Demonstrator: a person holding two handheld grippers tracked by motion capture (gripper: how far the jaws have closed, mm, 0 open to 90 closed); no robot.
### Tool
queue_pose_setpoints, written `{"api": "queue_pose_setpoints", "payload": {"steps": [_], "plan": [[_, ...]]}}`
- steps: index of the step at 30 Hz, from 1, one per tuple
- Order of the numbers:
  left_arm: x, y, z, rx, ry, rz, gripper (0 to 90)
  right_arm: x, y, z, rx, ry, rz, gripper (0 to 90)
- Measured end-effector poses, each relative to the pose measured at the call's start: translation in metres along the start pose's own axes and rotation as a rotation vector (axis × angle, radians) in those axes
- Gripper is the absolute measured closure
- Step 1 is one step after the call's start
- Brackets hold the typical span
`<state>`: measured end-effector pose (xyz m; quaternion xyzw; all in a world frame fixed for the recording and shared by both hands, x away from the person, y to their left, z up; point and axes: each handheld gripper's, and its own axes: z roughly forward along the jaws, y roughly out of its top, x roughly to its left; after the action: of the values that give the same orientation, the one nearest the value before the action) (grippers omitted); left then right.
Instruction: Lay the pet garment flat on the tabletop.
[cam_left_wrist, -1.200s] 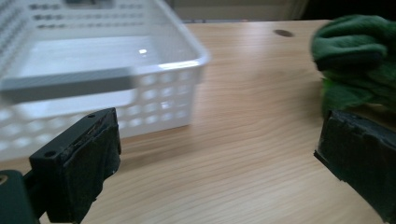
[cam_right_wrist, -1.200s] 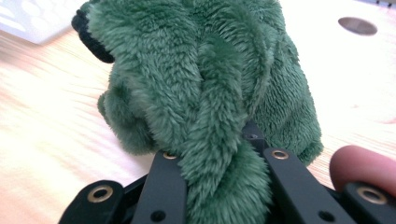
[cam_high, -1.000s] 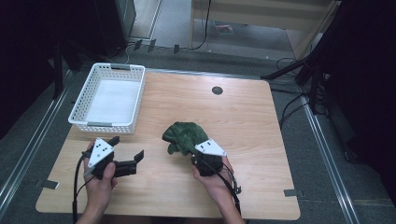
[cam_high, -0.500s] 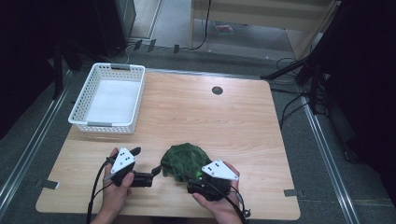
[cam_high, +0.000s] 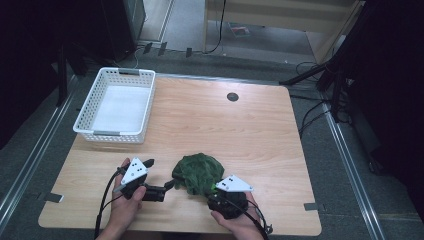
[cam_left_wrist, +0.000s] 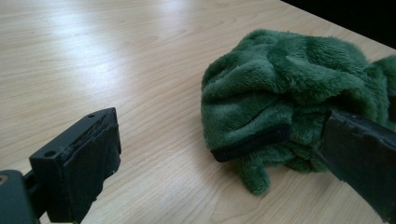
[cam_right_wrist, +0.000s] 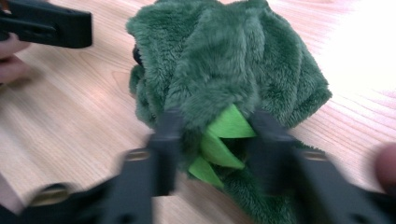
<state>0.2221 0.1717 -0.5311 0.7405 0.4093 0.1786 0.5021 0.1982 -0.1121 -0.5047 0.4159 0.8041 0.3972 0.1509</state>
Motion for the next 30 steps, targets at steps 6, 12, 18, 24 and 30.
{"api": "queue_pose_setpoints", "payload": {"steps": [6, 12, 18, 24, 30], "plan": [[0.002, 0.003, -0.004, -0.007, 0.004, -0.008, 0.0, -0.001, 0.020, -0.007, -0.101, 0.059, -0.018, 83.8], [0.004, 0.007, -0.005, -0.007, 0.014, -0.025, 0.0, -0.006, 0.082, 0.008, -0.160, 0.038, -0.056, 82.6], [0.008, 0.008, 0.000, 0.019, 0.040, -0.036, 0.0, -0.031, 0.140, 0.049, -0.203, -0.063, -0.003, 45.5], [0.020, 0.010, 0.005, 0.044, 0.095, -0.065, 0.0, -0.054, 0.141, 0.037, -0.272, -0.063, 0.073, 39.4], [0.022, 0.020, 0.024, 0.063, 0.132, -0.095, 0.1, -0.071, 0.097, 0.056, -0.118, -0.018, 0.101, 43.3]]}}
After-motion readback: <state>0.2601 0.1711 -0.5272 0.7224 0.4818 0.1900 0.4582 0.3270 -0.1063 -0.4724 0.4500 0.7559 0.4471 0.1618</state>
